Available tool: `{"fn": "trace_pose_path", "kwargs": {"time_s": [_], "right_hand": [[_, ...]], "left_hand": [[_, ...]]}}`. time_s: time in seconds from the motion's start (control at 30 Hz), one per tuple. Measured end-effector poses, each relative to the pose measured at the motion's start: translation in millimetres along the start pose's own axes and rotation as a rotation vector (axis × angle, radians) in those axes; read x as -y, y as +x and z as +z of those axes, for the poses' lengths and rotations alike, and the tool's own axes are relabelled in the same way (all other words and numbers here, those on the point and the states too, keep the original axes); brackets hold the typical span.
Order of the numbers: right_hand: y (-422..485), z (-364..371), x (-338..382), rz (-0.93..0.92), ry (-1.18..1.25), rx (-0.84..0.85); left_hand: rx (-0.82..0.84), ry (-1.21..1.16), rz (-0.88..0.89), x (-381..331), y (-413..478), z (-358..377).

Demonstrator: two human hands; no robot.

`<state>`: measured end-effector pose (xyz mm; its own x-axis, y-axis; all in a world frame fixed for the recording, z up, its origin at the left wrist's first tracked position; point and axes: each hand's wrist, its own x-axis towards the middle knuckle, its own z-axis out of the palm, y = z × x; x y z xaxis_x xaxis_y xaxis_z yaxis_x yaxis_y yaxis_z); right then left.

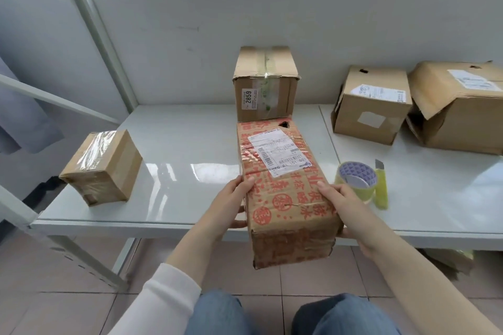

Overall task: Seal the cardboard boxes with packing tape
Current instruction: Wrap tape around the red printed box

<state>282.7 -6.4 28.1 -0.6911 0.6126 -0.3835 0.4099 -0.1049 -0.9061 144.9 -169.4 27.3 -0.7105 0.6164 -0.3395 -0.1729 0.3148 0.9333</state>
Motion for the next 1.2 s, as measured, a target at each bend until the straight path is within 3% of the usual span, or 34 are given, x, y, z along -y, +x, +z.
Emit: {"fn": "trace_pose_path", "kwargs": {"time_s": [0.37, 0.7, 0.83, 0.93, 1.03, 1.2], "right_hand": [[20, -18, 9, -0.019, 0.089, -0.094], [27, -45, 10, 0.035, 0.017, 0.014], [38, -70, 5, 0.017, -0.005, -0.158], [49, -95, -8, -0.043, -0.007, -0.374], [60, -115, -20, -0.017, -0.060, -0.453], [80, -129, -29, -0.001, -0.278, -0.434]], "left_hand": [[0.024, 0.093, -0.005, -39, 30, 39], [-0.023, 0.188, 0.007, -43, 44, 44], [-0.214, 0.448, 0.233, -54, 45, 53], [-0.335, 0.597, 0.530, -72, 37, 73], [-0.241, 0.749, 0.703, -89, 36, 105], [-0.064, 1.160, 0.861, -102, 60, 167]]}}
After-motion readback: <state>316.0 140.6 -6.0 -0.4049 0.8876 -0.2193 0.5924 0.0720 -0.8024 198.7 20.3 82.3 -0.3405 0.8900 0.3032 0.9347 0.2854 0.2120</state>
